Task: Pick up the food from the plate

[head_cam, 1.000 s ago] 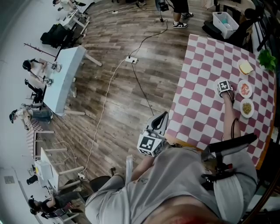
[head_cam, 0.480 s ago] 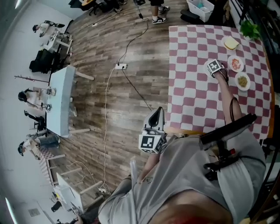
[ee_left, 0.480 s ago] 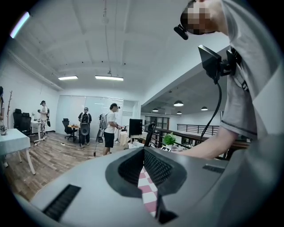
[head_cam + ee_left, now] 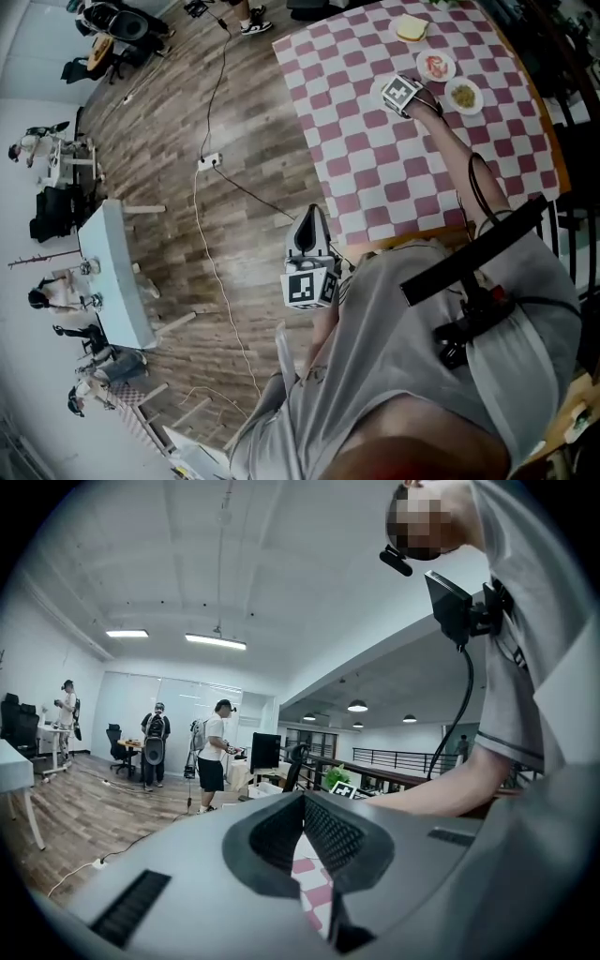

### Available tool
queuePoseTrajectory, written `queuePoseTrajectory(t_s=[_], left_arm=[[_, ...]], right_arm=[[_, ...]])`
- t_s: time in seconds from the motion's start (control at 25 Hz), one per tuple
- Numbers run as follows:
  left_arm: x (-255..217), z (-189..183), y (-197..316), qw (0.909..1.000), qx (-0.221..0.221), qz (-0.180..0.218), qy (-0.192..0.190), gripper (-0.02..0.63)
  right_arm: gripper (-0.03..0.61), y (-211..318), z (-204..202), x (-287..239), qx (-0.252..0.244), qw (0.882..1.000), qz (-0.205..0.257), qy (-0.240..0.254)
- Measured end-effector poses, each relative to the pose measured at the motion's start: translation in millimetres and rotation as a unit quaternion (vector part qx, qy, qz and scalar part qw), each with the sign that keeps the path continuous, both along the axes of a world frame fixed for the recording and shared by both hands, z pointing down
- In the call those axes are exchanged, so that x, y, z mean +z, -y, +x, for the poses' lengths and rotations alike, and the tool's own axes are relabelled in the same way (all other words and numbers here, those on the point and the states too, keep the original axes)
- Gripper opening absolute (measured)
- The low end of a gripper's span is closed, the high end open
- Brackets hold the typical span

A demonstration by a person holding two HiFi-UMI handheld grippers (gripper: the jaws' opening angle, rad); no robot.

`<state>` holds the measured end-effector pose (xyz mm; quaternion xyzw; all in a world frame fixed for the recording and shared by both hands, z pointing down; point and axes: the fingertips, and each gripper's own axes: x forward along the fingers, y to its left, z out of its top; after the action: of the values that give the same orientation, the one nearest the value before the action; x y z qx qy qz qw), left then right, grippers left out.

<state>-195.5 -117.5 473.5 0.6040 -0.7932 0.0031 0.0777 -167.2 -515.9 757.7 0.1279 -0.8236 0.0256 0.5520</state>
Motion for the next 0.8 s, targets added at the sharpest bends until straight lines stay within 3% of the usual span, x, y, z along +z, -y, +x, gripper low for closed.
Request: queuePoseTrajectory(t_s=[0.12,0.32,0.48,0.8], left_arm=[[3.9,2.9,5.2,0.9997,0.024,0.003,-0.002,0.009],[14.4,22.3,20.9,0.9966,0.081,0.004,-0.016,0.009],[25.6,44.7,32.7,0.9903,0.136,-0.002,-0.030,0.009],[29.0,71.3,61.4,0.9782,0.203,-0.009,-0.040,0.009]], right_arm=[[0.311,-3.8,16.0,-0.2,0.003,1.000,0.001,0.007],[0.311,-2.2,78.1,0.0,0.048,0.999,0.007,-0.003],[0.311,-7.4,143.7,10.1,0.097,0.995,-0.003,-0.021],[0.311,-1.5,228.4,25.8,0.157,0.987,-0.006,-0.031]])
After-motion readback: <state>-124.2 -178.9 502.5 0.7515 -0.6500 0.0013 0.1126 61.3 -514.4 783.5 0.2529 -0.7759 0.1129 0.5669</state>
